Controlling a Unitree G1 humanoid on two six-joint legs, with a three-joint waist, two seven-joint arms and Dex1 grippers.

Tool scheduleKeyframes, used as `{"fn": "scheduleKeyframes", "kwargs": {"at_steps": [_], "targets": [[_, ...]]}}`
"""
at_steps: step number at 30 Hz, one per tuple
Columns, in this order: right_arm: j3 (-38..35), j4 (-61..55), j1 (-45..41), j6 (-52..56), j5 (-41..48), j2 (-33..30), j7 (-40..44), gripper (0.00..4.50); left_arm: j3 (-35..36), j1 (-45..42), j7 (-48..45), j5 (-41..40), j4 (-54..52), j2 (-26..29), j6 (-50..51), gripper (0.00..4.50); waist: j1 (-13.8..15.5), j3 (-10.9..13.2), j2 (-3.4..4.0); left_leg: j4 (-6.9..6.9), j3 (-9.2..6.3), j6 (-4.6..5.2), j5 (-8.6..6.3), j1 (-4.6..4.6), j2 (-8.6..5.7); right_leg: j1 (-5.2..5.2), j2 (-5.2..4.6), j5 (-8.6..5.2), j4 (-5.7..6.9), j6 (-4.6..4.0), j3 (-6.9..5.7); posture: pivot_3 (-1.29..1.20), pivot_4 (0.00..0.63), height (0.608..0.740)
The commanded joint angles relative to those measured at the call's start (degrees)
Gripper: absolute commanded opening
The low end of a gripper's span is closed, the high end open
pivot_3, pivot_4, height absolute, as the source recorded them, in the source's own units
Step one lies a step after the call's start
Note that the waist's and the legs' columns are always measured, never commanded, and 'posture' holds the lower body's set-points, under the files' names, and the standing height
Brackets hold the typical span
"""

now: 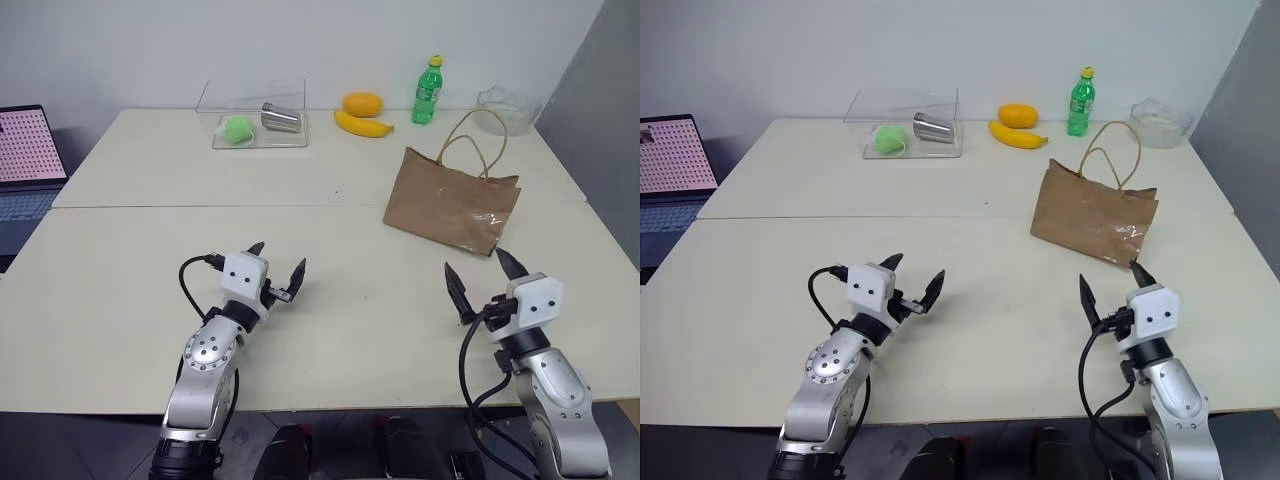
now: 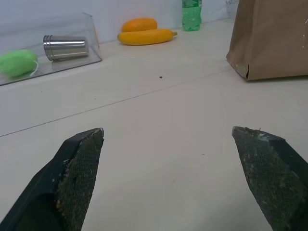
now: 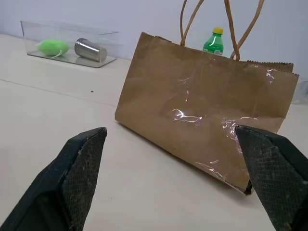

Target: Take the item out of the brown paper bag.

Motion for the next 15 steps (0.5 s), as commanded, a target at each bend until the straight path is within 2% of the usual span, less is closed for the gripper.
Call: {"fn": "scheduleKeyframes", "kwargs": {"at_steps": [1,15], "targets": [[-0.18,-2.90,-0.10,-0.65,0.34,-0.23,-0.07,4.50,-0.37,-0.34,-0.66,-1.13,-2.20,-0.35,-1.33,4.49,0.00,0.00,0.00,0.00,0.00,0.00,0.00,0.00,0.00,0.00,0.00,0.00,0.00,0.00,0.00,0.00,0.150,0.740],[0.21,-3.27,-0.15,1.87,0.27,-0.19,-0.92,4.50,-0.45,-1.41,-0.50,0.43,-2.03,0.36,-1.24,4.49,0.01,0.00,0.00,0.00,0.00,0.00,0.00,0.00,0.00,0.00,0.00,0.00,0.00,0.00,0.00,0.00,0.150,0.740]]}}
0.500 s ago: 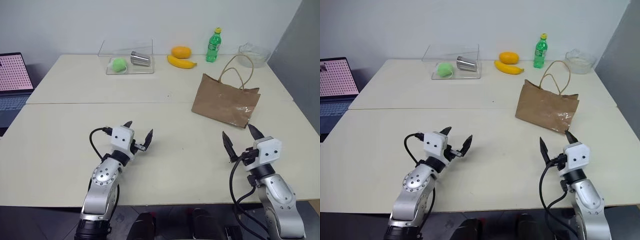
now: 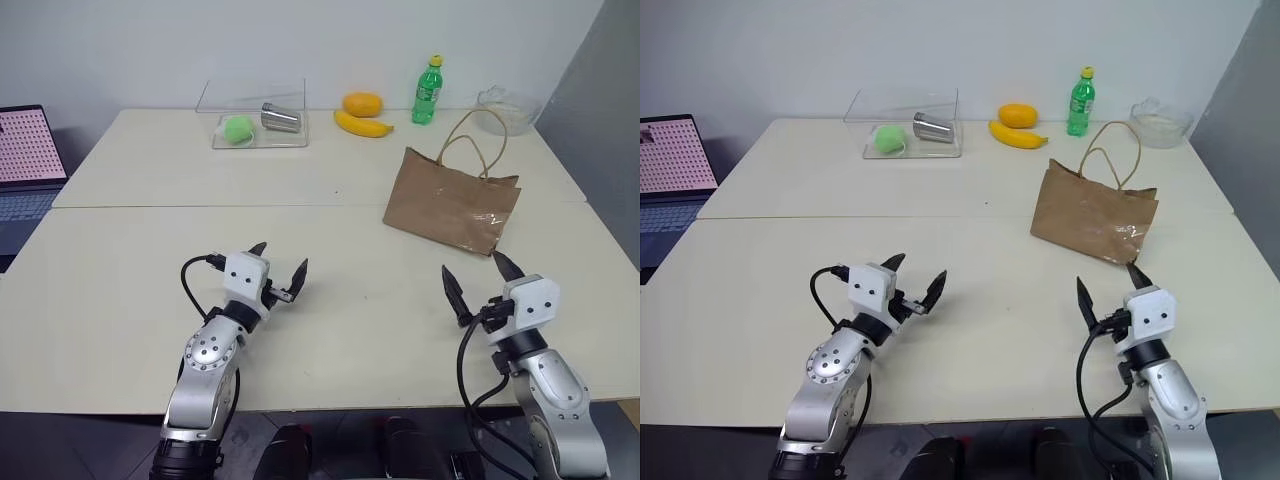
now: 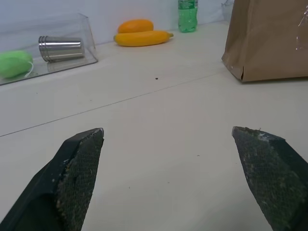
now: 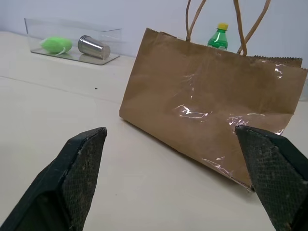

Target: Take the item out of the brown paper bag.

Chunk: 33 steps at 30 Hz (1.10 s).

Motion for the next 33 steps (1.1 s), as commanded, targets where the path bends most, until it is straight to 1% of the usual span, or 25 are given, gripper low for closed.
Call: {"fn": "scheduleKeyframes", "kwargs": {"at_steps": [1,4,8,10,15,19,25,31,33], "targets": [[-0.80,-3.09,-0.49,1.23,0.30,-0.24,-0.85,4.50,-0.27,-1.77,-0.02,0.16,-2.24,0.50,-0.54,4.49,0.00,0.00,0.00,0.00,0.00,0.00,0.00,0.00,0.00,0.00,0.00,0.00,0.00,0.00,0.00,0.00,0.150,0.740],[-1.18,-3.22,-0.74,2.59,0.37,-0.49,-1.07,4.50,-0.05,-3.38,-1.42,-0.67,-2.85,1.69,0.91,4.49,-0.01,0.00,0.00,0.00,0.00,0.00,0.00,0.00,0.00,0.00,0.00,0.00,0.00,0.00,0.00,0.00,0.150,0.740],[-1.57,-4.90,-1.78,5.25,0.59,-2.39,-0.38,4.50,0.42,-7.94,-12.95,-8.90,-3.89,6.43,1.33,4.49,-0.01,0.00,0.00,0.00,0.01,0.00,0.00,0.00,0.02,-0.01,0.02,0.00,0.01,0.00,-0.01,0.00,0.150,0.740],[-1.72,-5.72,-2.05,6.35,0.79,-3.24,-0.19,4.50,0.24,-9.74,-15.74,-10.86,-3.84,7.93,1.62,4.49,-0.01,0.00,0.00,0.00,0.01,0.00,0.00,-0.01,0.02,-0.01,0.02,0.00,-0.01,0.00,-0.02,0.00,0.150,0.740],[-3.91,-9.42,-4.84,13.55,4.33,-6.31,1.09,4.50,-0.13,-15.56,-21.46,-16.77,-4.78,10.91,7.81,4.49,-0.08,0.01,0.00,0.00,0.01,0.00,0.00,-0.02,0.03,-0.01,0.04,0.00,-0.02,0.00,-0.01,0.00,0.150,0.740],[-8.48,-10.33,-11.82,21.86,9.42,-10.22,1.55,4.50,0.11,-21.35,-23.40,-19.93,-5.32,11.80,11.68,4.49,-0.10,0.02,-0.02,0.00,0.01,0.00,0.00,-0.02,0.03,0.00,0.04,0.00,-0.01,0.00,-0.01,0.00,0.150,0.740],[-10.83,-6.03,-22.05,32.16,13.64,-18.47,4.52,4.50,-1.47,-24.19,-24.18,-21.32,-6.68,11.55,14.54,4.49,-0.14,0.02,-0.02,-0.02,0.01,0.01,0.00,-0.02,0.02,0.00,0.04,0.00,-0.04,0.00,-0.02,0.00,0.150,0.740],[-13.07,3.42,-35.57,44.79,19.56,-23.40,5.51,4.50,-2.39,-25.26,-24.22,-21.71,-6.88,11.09,15.34,4.49,-0.10,0.05,-0.03,-0.02,0.09,0.02,0.00,-0.05,0.02,-0.03,0.03,0.01,-0.05,-0.01,0.03,0.00,0.150,0.740],[-12.69,6.73,-39.47,47.59,20.63,-24.88,6.49,4.50,-2.45,-25.79,-24.27,-22.10,-7.04,10.95,15.61,4.49,-0.08,0.05,-0.03,-0.02,0.06,0.02,0.00,-0.05,0.02,-0.03,0.04,0.01,-0.05,-0.01,0.01,0.00,0.150,0.740]]}}
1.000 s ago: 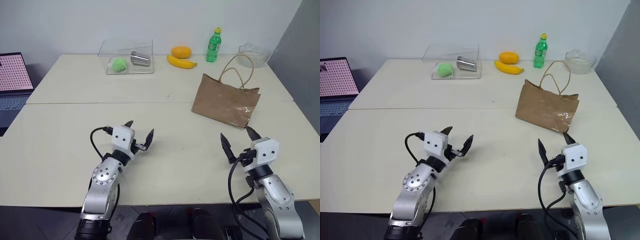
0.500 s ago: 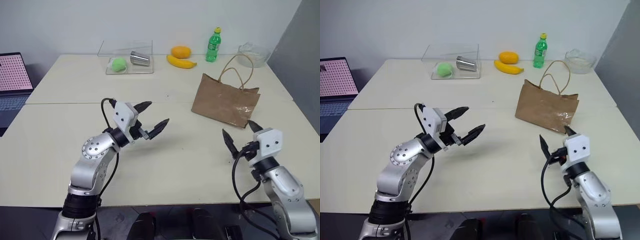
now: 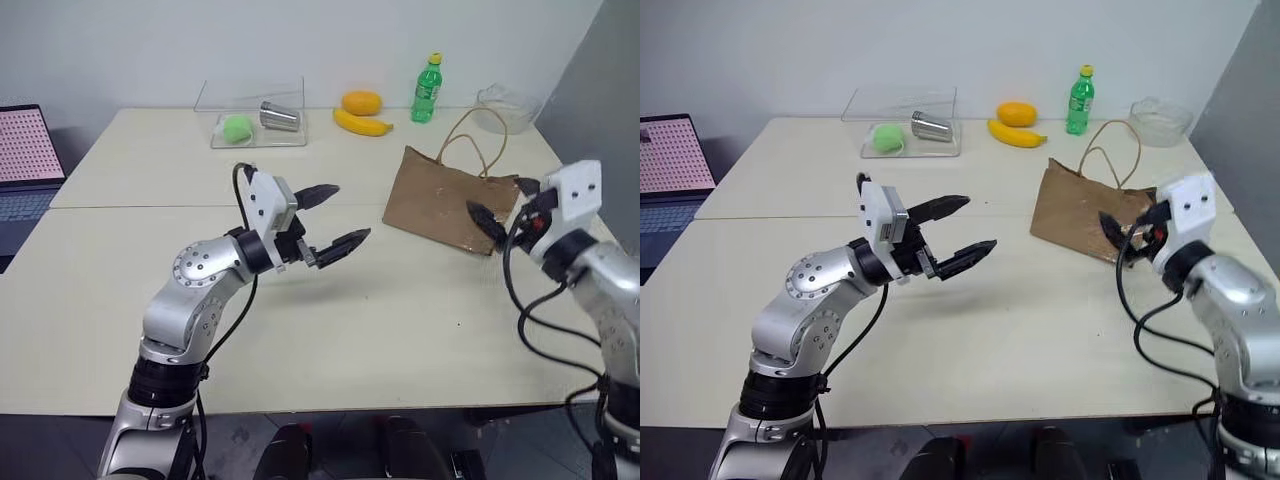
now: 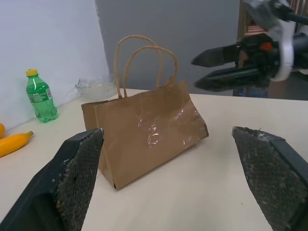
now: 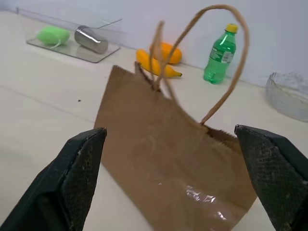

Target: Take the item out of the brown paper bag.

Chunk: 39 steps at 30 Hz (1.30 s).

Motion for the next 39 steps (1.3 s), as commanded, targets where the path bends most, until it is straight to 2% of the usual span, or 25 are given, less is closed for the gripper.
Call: {"fn": "scheduleKeyframes", "kwargs": {"at_steps": [1,10,18,27,31,39], "targets": [[-1.67,4.74,-6.40,4.85,2.83,-2.19,1.21,4.50,0.02,-1.87,0.06,-1.17,-2.31,-0.38,0.24,4.49,0.00,0.00,0.00,-0.01,0.01,0.00,0.00,-0.01,0.00,0.00,0.00,0.00,-0.01,0.00,0.00,0.00,0.150,0.740],[1.51,23.41,-21.59,6.15,2.16,-4.06,5.41,4.50,-0.28,-3.07,-0.04,-0.90,-1.82,-0.75,-0.02,4.49,-0.07,0.01,-0.01,-0.01,0.04,0.01,-0.01,-0.08,-0.01,-0.05,-0.01,0.00,-0.05,0.00,0.01,0.00,0.150,0.740],[8.81,35.27,-29.29,-1.21,-3.63,-5.48,11.76,4.50,-0.38,-3.57,-0.06,-0.55,-1.40,-0.78,-0.39,4.49,-0.08,0.02,0.00,-0.01,0.07,0.01,-0.01,-0.08,-0.01,-0.07,-0.01,0.01,-0.05,0.00,0.03,0.00,0.150,0.740],[12.56,44.56,-37.93,-2.60,-7.90,-6.34,16.86,4.50,-0.78,-3.71,-0.04,-0.31,-1.74,-0.98,-0.47,4.49,-0.06,0.03,0.02,-0.02,0.06,0.01,-0.01,-0.12,0.00,-0.10,-0.01,0.01,-0.11,0.00,0.02,0.00,0.150,0.740],[13.59,47.06,-39.84,-2.13,-9.08,-6.67,18.70,3.56,-0.95,-3.91,-0.23,-0.03,-1.33,-1.09,-0.82,4.50,-0.06,0.04,0.02,-0.04,0.05,0.01,-0.01,-0.13,0.00,-0.10,-0.01,0.01,-0.13,0.00,0.00,0.00,0.150,0.740],[14.02,48.40,-41.38,-3.36,-10.60,-5.89,20.51,0.60,-1.33,-3.66,-0.49,0.17,-1.12,-0.92,-1.22,4.50,-0.06,0.04,0.03,-0.04,0.06,0.01,-0.01,-0.13,0.00,-0.10,-0.02,0.01,-0.13,0.00,0.01,0.00,0.150,0.740]]}}
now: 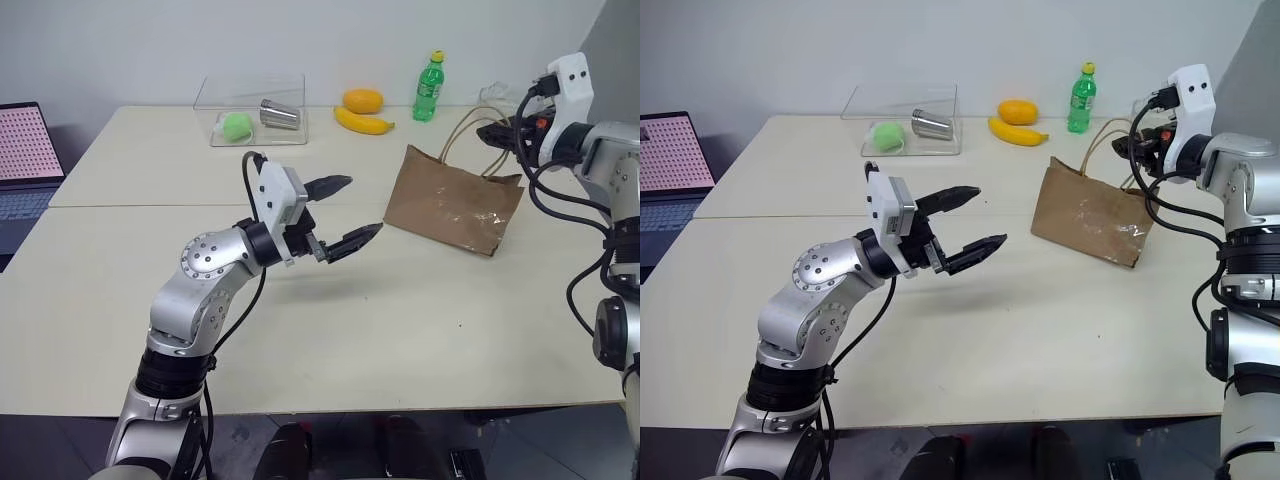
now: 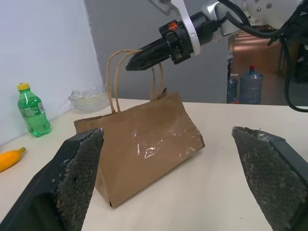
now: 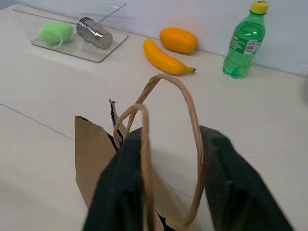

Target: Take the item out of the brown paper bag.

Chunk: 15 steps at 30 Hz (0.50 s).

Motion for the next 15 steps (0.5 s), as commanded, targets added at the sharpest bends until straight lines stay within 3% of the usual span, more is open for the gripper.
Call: {"fn": "scheduleKeyframes", "kwargs": {"at_steps": [1,2,15], "targets": [[0.18,-0.22,-3.42,-2.25,-1.22,-0.43,1.12,0.21,0.35,-0.96,-0.19,-0.03,-1.08,0.12,-0.91,4.50,-0.02,0.00,0.00,0.00,0.00,0.00,0.00,0.00,0.00,0.00,0.00,0.00,0.00,0.00,0.00,0.00,0.150,0.740],[0.45,0.08,-3.84,-2.84,-1.50,-0.35,1.33,0.04,0.52,-0.86,-0.03,-0.10,-1.01,0.16,-0.82,4.50,-0.03,0.01,0.02,0.00,0.01,0.00,0.00,0.01,0.00,0.00,0.00,0.00,0.01,0.00,0.00,0.00,0.150,0.740],[5.63,6.59,-11.41,-22.13,-9.74,3.72,3.86,0.04,8.27,8.89,12.66,-4.88,-12.01,-0.80,7.58,4.50,-0.47,0.09,0.10,-0.01,0.05,-0.01,0.01,-0.33,0.02,-0.43,-0.02,0.01,0.11,-0.01,0.07,0.00,0.150,0.740]]}}
